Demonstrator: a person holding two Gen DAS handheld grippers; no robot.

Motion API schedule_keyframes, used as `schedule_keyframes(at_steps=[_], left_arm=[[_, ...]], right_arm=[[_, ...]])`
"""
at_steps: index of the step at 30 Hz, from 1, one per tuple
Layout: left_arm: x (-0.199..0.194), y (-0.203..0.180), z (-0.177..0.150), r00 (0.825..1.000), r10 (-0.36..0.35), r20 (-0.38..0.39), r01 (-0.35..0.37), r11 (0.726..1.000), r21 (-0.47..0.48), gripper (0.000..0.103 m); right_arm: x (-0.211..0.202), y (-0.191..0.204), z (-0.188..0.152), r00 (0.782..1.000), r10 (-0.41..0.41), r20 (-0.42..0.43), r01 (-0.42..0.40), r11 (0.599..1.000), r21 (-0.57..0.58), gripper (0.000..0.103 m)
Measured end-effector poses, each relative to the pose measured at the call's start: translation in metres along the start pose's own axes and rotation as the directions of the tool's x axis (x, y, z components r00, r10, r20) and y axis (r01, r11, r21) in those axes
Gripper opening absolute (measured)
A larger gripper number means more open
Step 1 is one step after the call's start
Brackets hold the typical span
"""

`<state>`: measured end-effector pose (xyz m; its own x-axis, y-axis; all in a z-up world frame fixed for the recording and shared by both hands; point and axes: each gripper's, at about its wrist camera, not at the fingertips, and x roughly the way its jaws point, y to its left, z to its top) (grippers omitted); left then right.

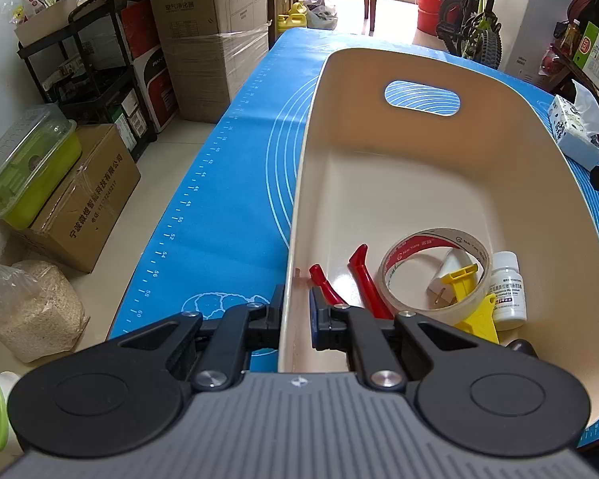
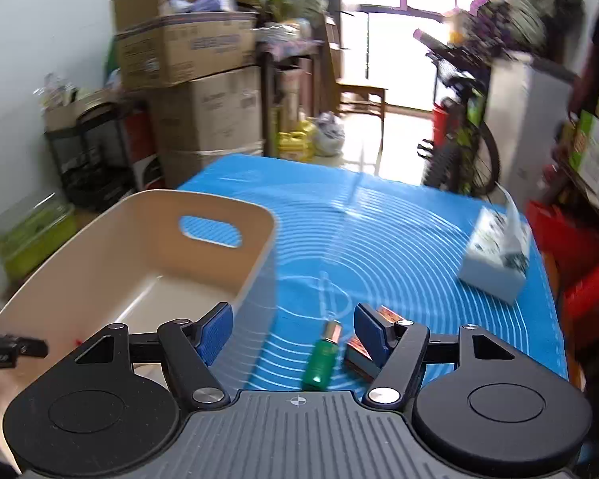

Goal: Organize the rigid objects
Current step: 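Move the right gripper back to the green bottle, then grasp the green bottle with the right gripper and lift it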

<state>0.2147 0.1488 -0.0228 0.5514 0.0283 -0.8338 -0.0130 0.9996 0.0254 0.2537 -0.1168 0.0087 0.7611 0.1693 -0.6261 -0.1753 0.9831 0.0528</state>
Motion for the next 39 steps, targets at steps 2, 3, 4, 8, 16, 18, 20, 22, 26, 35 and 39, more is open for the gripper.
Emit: schedule_keyframes(at_steps=[2, 3, 4, 8, 16, 18, 20, 22, 26, 35, 39], left_arm=[[0.000, 0.000, 0.000, 1.000, 0.003, 0.000, -0.003, 1.000, 0.001, 0.013], [0.000, 0.000, 0.000, 1.000, 0.005, 0.000, -0.005, 1.000, 0.001, 0.013], [0.000, 0.000, 0.000, 1.000, 0.005, 0.000, -0.005, 1.000, 0.002, 0.013], [0.000, 0.001, 0.000, 1.000, 0.004, 0.003, -0.004, 1.000, 0.004, 0.013], [-0.001, 0.001, 0.000, 1.000, -0.003, 0.000, 0.003, 1.000, 0.004, 0.013], [-0.001, 0.001, 0.000, 1.000, -0.003, 0.001, 0.003, 1.000, 0.004, 0.013], [0.000, 0.001, 0.000, 1.000, -0.003, 0.002, 0.003, 1.000, 0.004, 0.013], [0.000, 0.001, 0.000, 1.000, -0.003, 0.001, 0.003, 1.000, 0.005, 0.013], [0.000, 0.000, 0.000, 1.000, -0.003, 0.002, 0.003, 1.000, 0.007, 0.013], [0.000, -0.002, 0.001, 1.000, 0.001, 0.000, -0.001, 1.000, 0.010, 0.013], [0.000, -0.001, 0.001, 1.000, 0.001, -0.001, -0.001, 1.000, 0.010, 0.013]], right_arm=[[0.006, -0.008, -0.005, 1.000, -0.018, -0.009, 0.018, 1.000, 0.021, 0.073], [0.010, -0.012, -0.008, 1.000, -0.025, -0.017, 0.025, 0.999, 0.026, 0.073], [0.014, -0.014, -0.011, 0.999, -0.031, -0.026, 0.031, 0.999, 0.028, 0.073], [0.034, -0.020, -0.027, 0.997, -0.037, -0.071, 0.038, 0.999, 0.017, 0.071], [0.069, -0.018, -0.049, 0.989, -0.044, -0.142, 0.043, 0.999, -0.012, 0.066], [0.076, -0.017, -0.052, 0.987, -0.049, -0.153, 0.046, 0.999, -0.024, 0.065], [0.081, -0.016, -0.054, 0.986, -0.054, -0.158, 0.050, 0.998, -0.033, 0.064], [0.087, -0.014, -0.054, 0.985, -0.056, -0.164, 0.050, 0.998, -0.037, 0.063], [0.098, -0.010, -0.053, 0.983, -0.070, -0.171, 0.064, 0.997, -0.040, 0.061], [0.108, -0.004, -0.053, 0.982, -0.084, -0.169, 0.084, 0.996, -0.008, 0.034], [0.102, -0.007, -0.056, 0.983, -0.072, -0.168, 0.072, 0.997, -0.005, 0.033]])
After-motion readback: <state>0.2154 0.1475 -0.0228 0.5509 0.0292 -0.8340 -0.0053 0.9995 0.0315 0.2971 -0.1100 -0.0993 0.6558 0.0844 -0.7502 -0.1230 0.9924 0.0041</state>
